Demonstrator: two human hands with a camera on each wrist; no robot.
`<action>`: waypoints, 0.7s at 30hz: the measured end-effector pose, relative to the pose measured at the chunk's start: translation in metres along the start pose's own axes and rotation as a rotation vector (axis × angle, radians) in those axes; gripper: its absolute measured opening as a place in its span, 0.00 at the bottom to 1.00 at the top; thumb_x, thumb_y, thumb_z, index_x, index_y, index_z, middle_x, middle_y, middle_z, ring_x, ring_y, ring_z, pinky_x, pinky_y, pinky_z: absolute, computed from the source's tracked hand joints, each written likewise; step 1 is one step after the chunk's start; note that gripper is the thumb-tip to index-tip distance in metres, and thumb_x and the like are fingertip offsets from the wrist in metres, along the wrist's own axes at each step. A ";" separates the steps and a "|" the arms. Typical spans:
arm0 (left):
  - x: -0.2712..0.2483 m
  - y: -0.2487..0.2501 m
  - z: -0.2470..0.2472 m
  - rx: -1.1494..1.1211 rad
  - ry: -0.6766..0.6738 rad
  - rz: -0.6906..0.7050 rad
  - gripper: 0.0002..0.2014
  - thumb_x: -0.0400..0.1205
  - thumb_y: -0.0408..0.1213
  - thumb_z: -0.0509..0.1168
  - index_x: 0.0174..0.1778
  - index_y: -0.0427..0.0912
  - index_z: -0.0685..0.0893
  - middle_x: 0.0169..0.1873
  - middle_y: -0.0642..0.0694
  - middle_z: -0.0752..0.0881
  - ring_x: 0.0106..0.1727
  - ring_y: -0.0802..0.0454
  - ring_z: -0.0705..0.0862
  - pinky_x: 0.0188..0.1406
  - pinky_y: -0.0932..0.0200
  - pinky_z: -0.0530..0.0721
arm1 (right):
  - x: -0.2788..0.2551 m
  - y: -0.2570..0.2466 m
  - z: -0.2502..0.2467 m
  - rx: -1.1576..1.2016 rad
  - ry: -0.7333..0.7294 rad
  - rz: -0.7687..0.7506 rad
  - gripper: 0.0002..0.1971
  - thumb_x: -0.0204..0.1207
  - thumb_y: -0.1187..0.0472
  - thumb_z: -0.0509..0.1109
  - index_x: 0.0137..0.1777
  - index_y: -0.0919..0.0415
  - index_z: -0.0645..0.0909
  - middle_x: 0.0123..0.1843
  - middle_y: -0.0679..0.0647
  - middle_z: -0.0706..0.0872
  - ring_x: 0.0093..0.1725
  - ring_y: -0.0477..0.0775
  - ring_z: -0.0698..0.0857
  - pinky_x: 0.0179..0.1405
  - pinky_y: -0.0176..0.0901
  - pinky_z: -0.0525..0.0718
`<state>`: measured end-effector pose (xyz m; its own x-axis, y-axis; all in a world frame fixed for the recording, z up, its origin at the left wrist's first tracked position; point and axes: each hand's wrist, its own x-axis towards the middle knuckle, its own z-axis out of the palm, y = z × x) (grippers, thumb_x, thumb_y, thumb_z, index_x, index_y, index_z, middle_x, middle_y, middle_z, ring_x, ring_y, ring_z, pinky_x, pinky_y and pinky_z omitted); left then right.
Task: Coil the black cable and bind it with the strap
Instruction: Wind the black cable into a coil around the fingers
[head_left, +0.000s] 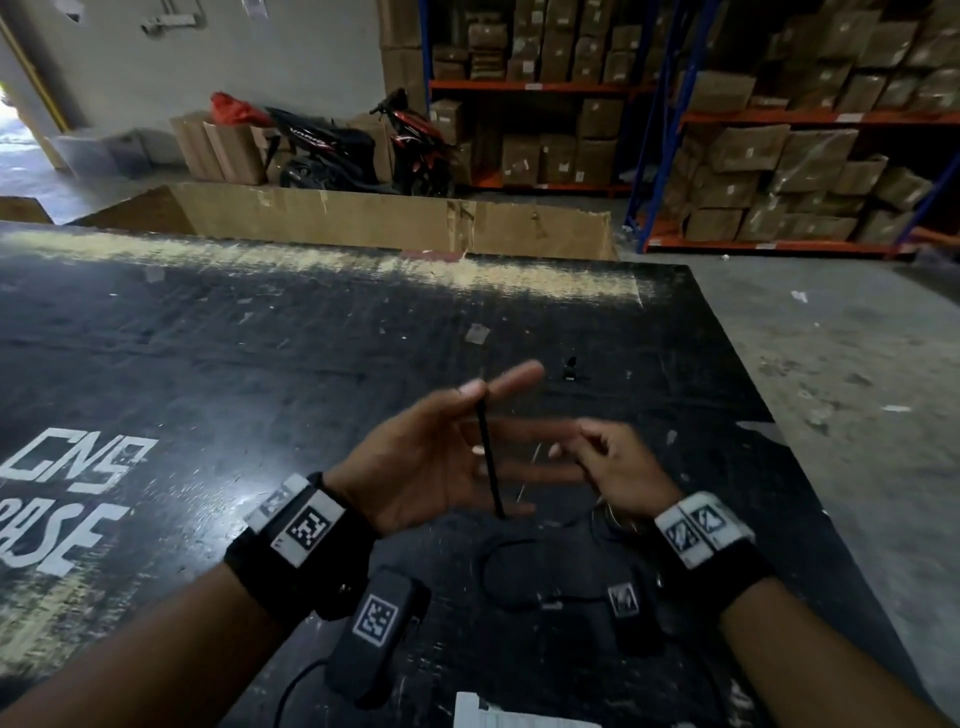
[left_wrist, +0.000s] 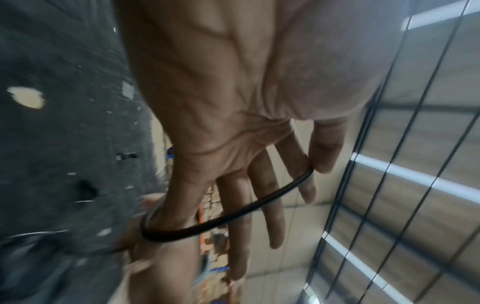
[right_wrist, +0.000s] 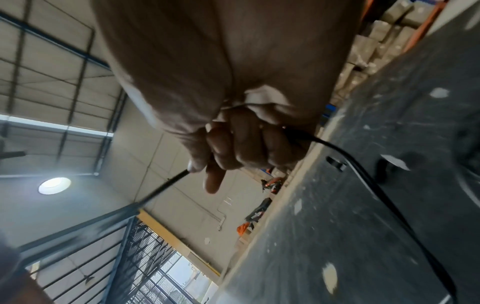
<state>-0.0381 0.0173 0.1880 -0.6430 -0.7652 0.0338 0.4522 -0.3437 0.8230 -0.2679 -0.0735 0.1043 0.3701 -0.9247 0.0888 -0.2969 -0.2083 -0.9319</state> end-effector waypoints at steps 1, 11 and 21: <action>0.001 -0.009 0.001 0.044 0.015 -0.067 0.25 0.82 0.53 0.68 0.76 0.57 0.83 0.74 0.36 0.86 0.76 0.26 0.81 0.80 0.17 0.61 | 0.005 -0.012 -0.005 -0.055 0.012 -0.047 0.14 0.85 0.58 0.69 0.42 0.65 0.89 0.31 0.47 0.87 0.33 0.43 0.84 0.38 0.44 0.82; 0.013 -0.031 -0.008 0.210 0.378 -0.130 0.20 0.92 0.41 0.53 0.77 0.43 0.82 0.70 0.34 0.88 0.68 0.40 0.90 0.50 0.57 0.91 | -0.001 -0.091 -0.014 -0.324 -0.075 -0.271 0.08 0.78 0.54 0.78 0.39 0.55 0.89 0.32 0.53 0.91 0.30 0.47 0.85 0.34 0.51 0.84; 0.020 0.008 -0.033 0.129 0.564 0.163 0.20 0.91 0.52 0.52 0.77 0.63 0.80 0.75 0.42 0.86 0.75 0.41 0.84 0.79 0.20 0.64 | -0.045 -0.068 0.016 0.016 -0.234 -0.121 0.19 0.91 0.58 0.57 0.51 0.66 0.89 0.22 0.49 0.73 0.21 0.43 0.69 0.25 0.34 0.68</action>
<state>-0.0270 -0.0184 0.1766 -0.1283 -0.9854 -0.1121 0.4159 -0.1561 0.8959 -0.2500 -0.0127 0.1577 0.5962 -0.7942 0.1175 -0.2248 -0.3056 -0.9253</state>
